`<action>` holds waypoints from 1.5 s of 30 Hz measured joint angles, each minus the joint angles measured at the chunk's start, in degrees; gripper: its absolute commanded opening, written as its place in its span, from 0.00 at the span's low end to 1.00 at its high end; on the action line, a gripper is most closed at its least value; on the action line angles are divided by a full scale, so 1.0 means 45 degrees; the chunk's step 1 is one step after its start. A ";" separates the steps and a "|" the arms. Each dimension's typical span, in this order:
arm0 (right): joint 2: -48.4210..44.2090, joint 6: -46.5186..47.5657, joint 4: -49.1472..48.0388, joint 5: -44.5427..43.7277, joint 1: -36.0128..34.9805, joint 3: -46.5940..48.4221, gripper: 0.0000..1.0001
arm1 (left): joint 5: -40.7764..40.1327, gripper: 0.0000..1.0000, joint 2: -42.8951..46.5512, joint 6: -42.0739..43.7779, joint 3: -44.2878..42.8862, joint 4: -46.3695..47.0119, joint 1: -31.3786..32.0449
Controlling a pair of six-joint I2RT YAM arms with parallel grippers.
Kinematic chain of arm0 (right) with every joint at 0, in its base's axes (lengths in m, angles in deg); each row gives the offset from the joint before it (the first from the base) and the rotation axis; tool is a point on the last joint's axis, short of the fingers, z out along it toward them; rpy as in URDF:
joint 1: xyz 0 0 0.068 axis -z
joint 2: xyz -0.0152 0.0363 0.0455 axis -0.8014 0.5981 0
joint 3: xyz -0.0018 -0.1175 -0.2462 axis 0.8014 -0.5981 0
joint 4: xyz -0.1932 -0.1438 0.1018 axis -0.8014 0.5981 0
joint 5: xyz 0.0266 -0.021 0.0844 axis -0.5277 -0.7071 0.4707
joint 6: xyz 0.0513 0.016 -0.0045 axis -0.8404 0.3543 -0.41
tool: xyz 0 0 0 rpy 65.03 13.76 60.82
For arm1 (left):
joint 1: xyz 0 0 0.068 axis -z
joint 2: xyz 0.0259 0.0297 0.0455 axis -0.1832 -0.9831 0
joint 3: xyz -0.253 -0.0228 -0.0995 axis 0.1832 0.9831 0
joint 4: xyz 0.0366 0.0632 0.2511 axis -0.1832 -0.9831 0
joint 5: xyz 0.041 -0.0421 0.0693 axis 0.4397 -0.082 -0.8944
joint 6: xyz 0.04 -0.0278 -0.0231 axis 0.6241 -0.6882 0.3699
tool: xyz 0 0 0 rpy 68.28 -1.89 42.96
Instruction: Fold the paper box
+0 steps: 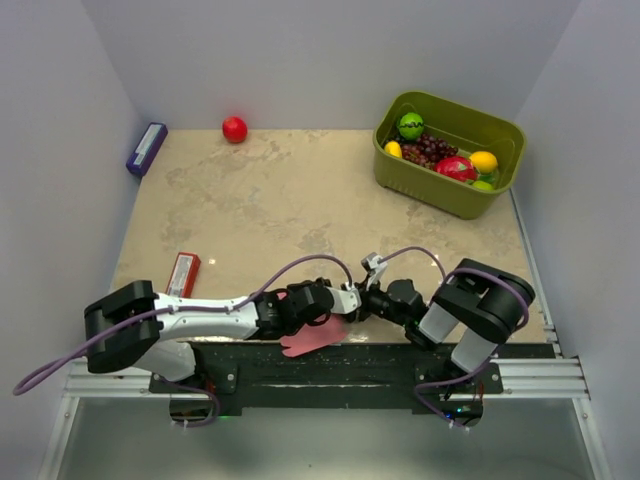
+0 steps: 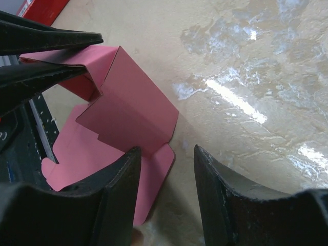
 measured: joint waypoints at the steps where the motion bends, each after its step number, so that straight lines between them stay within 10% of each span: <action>1: 0.0219 0.0000 -0.0321 0.0029 0.0005 -0.0019 0.52 | -0.0034 0.00 -0.0034 0.0034 0.0000 0.0029 0.0049; 12: 0.1710 -0.0024 -0.2856 -0.0107 0.0000 -0.0510 0.52 | -0.0554 0.00 -0.0296 0.0578 0.0010 0.0165 0.0583; 45: 0.0850 0.1739 -0.0797 -0.1015 -0.0457 0.0418 0.47 | -0.0379 0.00 -0.0253 0.0797 0.0049 0.0136 0.0631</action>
